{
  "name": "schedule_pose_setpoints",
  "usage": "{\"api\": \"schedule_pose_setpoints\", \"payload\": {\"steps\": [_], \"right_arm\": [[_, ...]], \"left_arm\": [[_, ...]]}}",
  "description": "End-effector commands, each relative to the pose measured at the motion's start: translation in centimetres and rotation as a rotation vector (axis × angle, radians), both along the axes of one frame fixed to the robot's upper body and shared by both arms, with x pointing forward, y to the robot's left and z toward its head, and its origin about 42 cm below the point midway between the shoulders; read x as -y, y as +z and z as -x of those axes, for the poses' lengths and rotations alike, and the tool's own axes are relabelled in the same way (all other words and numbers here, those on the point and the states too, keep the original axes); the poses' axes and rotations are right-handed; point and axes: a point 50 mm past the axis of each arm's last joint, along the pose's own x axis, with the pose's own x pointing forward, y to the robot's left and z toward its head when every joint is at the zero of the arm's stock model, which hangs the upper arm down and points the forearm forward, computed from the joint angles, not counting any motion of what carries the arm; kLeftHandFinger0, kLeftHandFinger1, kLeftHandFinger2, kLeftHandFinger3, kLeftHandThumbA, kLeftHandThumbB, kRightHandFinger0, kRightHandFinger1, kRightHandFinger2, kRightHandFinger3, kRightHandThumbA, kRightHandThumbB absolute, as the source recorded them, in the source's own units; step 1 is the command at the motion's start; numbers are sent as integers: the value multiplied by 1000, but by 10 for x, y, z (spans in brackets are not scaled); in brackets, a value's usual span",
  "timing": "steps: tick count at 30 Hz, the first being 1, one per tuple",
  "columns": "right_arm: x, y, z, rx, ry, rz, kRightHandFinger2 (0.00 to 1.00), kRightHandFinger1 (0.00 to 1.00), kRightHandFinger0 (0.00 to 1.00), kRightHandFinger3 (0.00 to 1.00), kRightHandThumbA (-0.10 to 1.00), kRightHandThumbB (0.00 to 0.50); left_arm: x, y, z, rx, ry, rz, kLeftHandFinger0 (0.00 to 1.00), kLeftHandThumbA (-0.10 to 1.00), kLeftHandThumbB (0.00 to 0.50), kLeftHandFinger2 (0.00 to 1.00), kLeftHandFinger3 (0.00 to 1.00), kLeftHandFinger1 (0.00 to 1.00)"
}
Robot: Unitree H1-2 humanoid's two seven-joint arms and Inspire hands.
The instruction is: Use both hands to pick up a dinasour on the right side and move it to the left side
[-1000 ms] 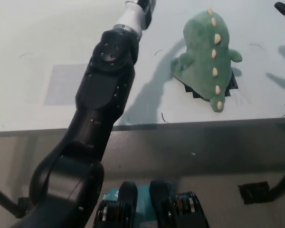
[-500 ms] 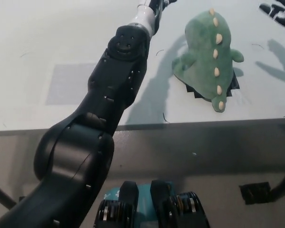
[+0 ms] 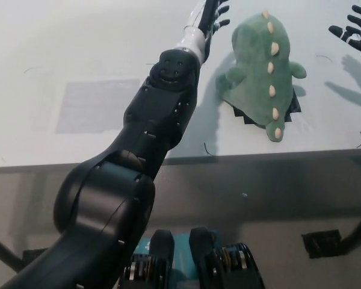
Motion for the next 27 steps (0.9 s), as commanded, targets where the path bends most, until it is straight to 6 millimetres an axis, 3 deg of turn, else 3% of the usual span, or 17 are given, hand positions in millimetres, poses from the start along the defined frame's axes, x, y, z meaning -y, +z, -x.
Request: {"api": "schedule_pose_setpoints", "payload": {"steps": [1,5,6,8,16,17,20,23,24,26,27], "right_arm": [[17,23,2,82,-5,6,1000,1000,1000,1000,1000,294],[21,12,11,82,3,-8,1000,1000,1000,1000,1000,280],[21,5,13,71,2,-15,1000,1000,1000,1000,1000,242],[21,1,14,65,-14,-25,1000,1000,1000,1000,1000,215],[22,-10,18,51,-23,-66,1000,1000,1000,1000,1000,246],[20,-15,19,40,-19,-82,1000,1000,1000,1000,1000,258],[17,-18,21,36,-8,-97,1000,1000,1000,1000,1000,205],[11,-21,24,31,-2,-110,1000,1000,1000,1000,1000,188],[7,-28,26,25,5,-117,1000,1000,1000,1000,1000,194],[5,-28,26,21,2,-120,1000,1000,1000,1000,1000,192],[2,-31,26,13,0,-130,1000,1000,1000,1000,1000,198]], "left_arm": [[0,18,-3,27,23,-1,1000,1000,396,1000,1000,1000],[-7,-3,-2,-4,31,-14,1000,1000,418,1000,1000,1000],[-12,-15,-1,-28,48,-25,1000,1000,388,1000,1000,1000],[-15,-19,-1,-50,60,-20,1000,1000,398,1000,1000,1000],[-11,-28,2,-54,61,-12,1000,1000,394,1000,1000,1000],[-10,-32,4,-57,64,0,1000,1000,372,1000,1000,1000],[-7,-35,6,-60,63,-19,1000,1000,362,1000,1000,1000],[-4,-41,8,-76,59,-25,1000,1000,373,1000,1000,1000],[-1,-49,11,-90,51,-13,1000,1000,440,1000,1000,1000],[-1,-50,12,-88,49,-12,1000,1000,441,1000,1000,1000],[0,-53,13,-91,45,-11,1000,1000,383,1000,1000,1000]]}}
